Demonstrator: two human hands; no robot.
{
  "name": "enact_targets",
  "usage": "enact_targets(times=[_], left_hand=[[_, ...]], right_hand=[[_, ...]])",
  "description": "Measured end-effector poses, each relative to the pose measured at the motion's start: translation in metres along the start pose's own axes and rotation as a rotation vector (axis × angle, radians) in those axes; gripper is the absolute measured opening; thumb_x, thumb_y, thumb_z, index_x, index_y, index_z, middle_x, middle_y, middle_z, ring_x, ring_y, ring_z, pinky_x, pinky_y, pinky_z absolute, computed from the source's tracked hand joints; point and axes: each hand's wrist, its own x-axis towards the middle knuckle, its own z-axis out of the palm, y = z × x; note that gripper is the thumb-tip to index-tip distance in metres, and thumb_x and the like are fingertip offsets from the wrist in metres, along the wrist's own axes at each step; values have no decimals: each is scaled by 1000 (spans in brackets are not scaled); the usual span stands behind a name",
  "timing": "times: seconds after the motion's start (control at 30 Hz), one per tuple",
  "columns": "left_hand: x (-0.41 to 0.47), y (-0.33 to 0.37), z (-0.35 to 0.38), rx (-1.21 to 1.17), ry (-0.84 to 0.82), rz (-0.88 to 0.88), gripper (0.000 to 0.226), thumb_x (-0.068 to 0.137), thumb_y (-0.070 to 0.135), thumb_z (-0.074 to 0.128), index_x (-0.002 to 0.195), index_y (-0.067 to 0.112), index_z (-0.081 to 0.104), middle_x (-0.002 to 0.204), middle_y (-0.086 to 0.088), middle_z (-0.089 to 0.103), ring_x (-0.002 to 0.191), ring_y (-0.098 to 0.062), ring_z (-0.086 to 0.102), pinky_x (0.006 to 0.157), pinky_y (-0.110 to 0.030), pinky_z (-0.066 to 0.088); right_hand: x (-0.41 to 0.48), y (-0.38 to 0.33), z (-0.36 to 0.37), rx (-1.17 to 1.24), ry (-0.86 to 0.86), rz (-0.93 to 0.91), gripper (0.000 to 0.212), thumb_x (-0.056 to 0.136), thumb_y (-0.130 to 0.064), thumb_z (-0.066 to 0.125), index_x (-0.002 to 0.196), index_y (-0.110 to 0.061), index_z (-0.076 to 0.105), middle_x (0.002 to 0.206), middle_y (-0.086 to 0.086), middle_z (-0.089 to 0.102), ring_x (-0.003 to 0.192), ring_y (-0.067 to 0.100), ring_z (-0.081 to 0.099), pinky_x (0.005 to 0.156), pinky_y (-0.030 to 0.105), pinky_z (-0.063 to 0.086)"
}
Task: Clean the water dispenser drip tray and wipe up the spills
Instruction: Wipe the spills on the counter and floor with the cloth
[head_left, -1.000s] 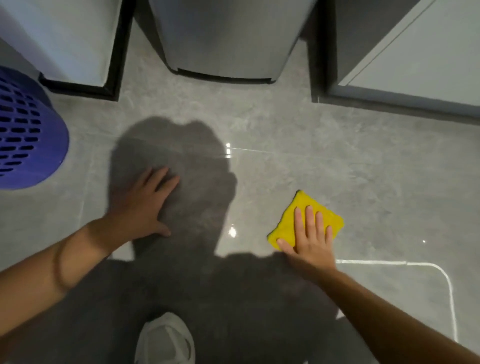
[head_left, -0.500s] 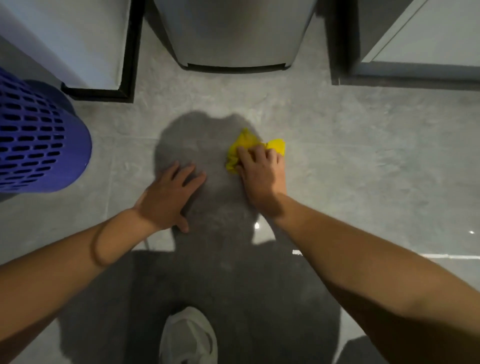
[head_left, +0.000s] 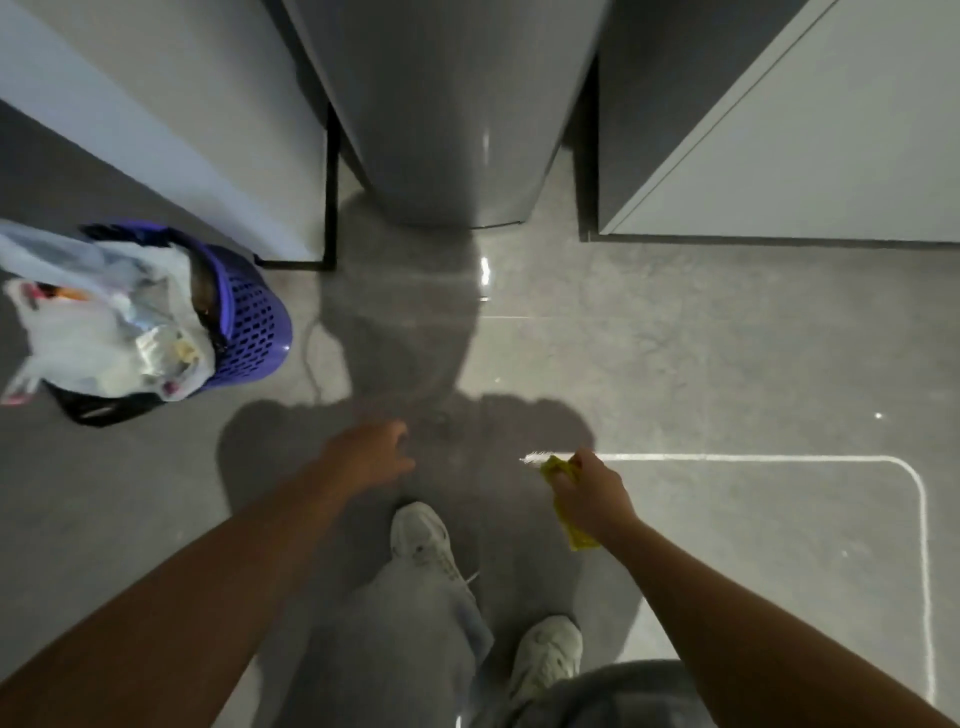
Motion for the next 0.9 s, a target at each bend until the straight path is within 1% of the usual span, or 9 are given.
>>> enact_targets(times=[0.17,0.33,0.4,0.47,0.53,0.57,0.7,0.8,0.9], left_hand=[[-174,45,-71,-149,-3,-51,44,89,45,71,123,17,66,128,-12,70,117,-28,66,96,-35,50],[-318,107,-131,-161,13,46,39,89,42,73,119,18,69,118,-9,74,110,-28,69,90,-33,51],[-360,136,-148,-173,49,82,36,87,43,74,116,22,69,113,-4,75,105,-24,69,87,-31,51],[-392,169,-163,-194,82,113,34,87,43,75,114,24,70,109,0,75,100,-20,70,87,-30,52],[-414,205,-179,-208,119,147,31,87,41,76,112,22,71,107,0,76,98,-18,70,86,-30,53],[-422,224,-187,-219,138,164,31,88,38,76,113,20,71,106,-2,76,98,-19,70,86,-30,53],[-444,305,-223,-239,211,215,32,92,39,73,119,22,69,109,0,74,99,-16,69,84,-28,51],[-457,370,-254,-298,325,244,22,90,38,74,110,27,71,100,7,75,92,-12,68,86,-29,51],[-467,433,-284,-407,429,303,12,89,29,76,99,32,69,81,13,70,75,-1,63,82,-27,50]], right_hand=[[-174,-47,-121,170,-3,43,26,93,-41,65,105,-18,63,103,11,74,94,34,70,89,52,59],[-314,-76,-242,333,85,38,24,94,-29,71,96,-7,63,87,19,71,81,36,67,82,48,57],[-351,-78,-282,406,93,34,22,94,-26,71,98,-6,62,89,20,74,81,34,69,82,45,57],[-375,-74,-316,472,114,13,23,94,-24,71,97,-4,60,83,13,72,75,27,70,76,38,57],[-391,-69,-349,560,135,-15,22,95,-19,70,91,-2,57,66,3,67,57,15,67,54,25,55],[-397,-66,-365,607,136,-30,20,96,-17,70,90,-3,57,62,1,66,52,12,66,48,23,52],[-402,-52,-434,713,170,-108,15,95,-19,71,91,-7,64,81,18,71,65,19,66,57,28,53],[-398,-43,-499,661,178,-177,17,93,-34,72,92,-18,68,87,10,71,72,17,64,61,30,52],[-390,-36,-568,619,195,-251,14,92,-37,72,89,-23,68,84,3,70,78,21,65,68,37,52]])
